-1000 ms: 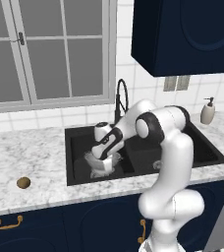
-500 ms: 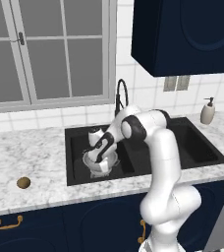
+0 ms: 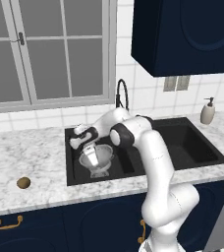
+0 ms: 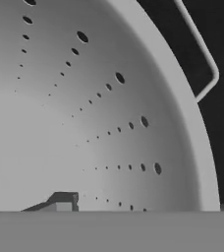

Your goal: Put the colander in the sink, put the kiwi in the colander, and turn on the sink faucet and pour water over the colander.

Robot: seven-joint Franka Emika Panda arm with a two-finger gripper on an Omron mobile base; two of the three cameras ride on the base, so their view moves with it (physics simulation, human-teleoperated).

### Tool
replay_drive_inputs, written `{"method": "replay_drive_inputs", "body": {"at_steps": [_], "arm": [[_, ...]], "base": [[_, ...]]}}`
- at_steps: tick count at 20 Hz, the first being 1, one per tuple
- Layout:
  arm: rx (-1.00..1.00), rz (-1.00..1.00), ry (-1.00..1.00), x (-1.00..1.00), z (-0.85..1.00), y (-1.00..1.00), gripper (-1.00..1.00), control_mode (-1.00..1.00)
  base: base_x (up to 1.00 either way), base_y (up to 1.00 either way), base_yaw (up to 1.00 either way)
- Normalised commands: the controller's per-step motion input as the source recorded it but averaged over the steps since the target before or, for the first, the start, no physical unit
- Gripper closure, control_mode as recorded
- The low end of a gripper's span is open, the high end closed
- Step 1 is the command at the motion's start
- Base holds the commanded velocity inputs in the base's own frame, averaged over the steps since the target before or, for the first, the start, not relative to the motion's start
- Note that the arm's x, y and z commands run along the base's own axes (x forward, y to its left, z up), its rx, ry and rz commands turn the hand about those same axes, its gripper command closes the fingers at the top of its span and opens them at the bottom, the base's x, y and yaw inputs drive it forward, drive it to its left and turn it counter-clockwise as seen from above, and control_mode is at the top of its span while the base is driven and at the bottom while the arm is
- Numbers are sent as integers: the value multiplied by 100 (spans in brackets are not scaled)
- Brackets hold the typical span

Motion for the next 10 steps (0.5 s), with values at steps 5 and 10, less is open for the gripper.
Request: {"method": "replay_drive_inputs", "body": {"at_steps": [5, 10], "arm": [[6, -11, -34, -31, 24, 0, -100, -100], [6, -13, -74, -47, 1, 0, -100, -100]], "base": [[0, 0, 0], [0, 0, 0]]}}
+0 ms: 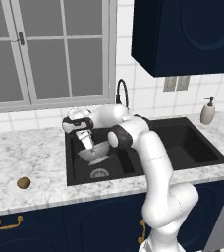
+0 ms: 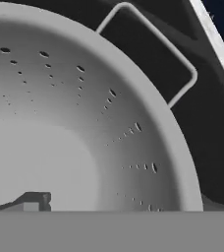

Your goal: Put the colander in the sink, put the kiwi in the colander, and turn on the sink faucet and pour water over the colander.

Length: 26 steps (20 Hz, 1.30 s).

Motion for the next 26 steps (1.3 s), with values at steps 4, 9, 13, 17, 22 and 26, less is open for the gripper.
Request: {"method": "replay_drive_inputs", "body": {"at_steps": [4, 9, 13, 17, 22, 26], "arm": [[4, -12, -92, -45, -26, 0, -100, -100], [10, -9, -100, -66, -46, 0, -100, -100], [14, -7, -91, -83, -51, 7, -100, -100], [13, -7, -82, -78, -64, 11, -100, -100], [25, 0, -57, -100, 31, 1, -100, -100], [6, 18, -20, -71, 98, 52, -100, -100]], "base": [[0, 0, 0], [0, 0, 0], [0, 0, 0], [0, 0, 0], [0, 0, 0], [0, 0, 0]]}}
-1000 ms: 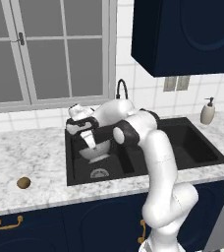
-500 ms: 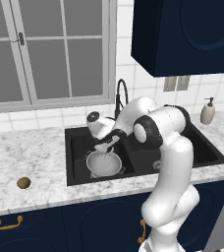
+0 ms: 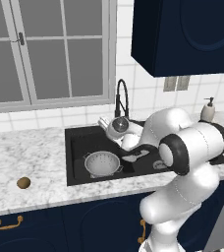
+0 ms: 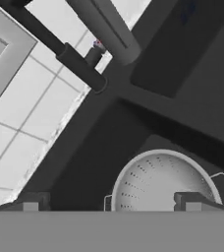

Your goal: Put the colander in the sink, put the kiwi in the colander, and turn on the sink faucet and pour water over the colander.

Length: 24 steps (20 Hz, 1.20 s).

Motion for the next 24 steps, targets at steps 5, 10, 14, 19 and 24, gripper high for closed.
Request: {"method": "replay_drive_inputs", "body": {"at_steps": [5, 10, 14, 19, 24], "arm": [[0, 21, 0, -44, 100, 94, -100, -100], [-9, 32, 13, -11, 100, 83, -100, -100], [-19, 34, 1, -59, 100, 92, -100, -100], [-15, 31, 0, -37, 100, 81, -100, -100], [-14, 28, 2, -34, 100, 68, -100, -100]], "base": [[0, 0, 0], [0, 0, 0], [0, 0, 0], [0, 0, 0], [0, 0, 0]]}}
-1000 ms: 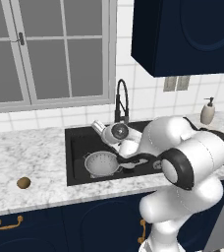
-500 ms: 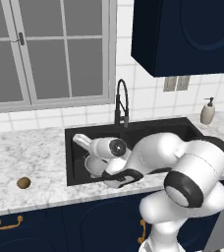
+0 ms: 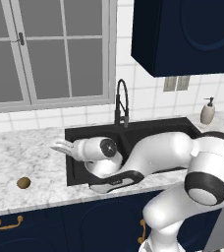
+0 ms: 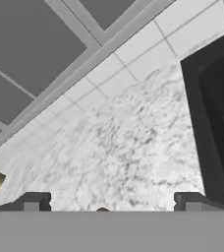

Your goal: Put the colander in the sink, put the kiwi in the colander, and turn on the sink faucet and pour water over the colander.

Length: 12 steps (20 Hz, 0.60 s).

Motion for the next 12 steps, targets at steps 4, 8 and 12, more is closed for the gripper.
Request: {"method": "replay_drive_inputs", "body": {"at_steps": [4, 8, 12], "arm": [[-36, 21, 16, -70, 52, 64, -100, -100], [-35, 9, 35, -54, 28, 50, -100, -100], [-11, 0, 31, -28, 2, 23, -100, -100]], "base": [[0, 0, 0], [0, 0, 0], [0, 0, 0]]}}
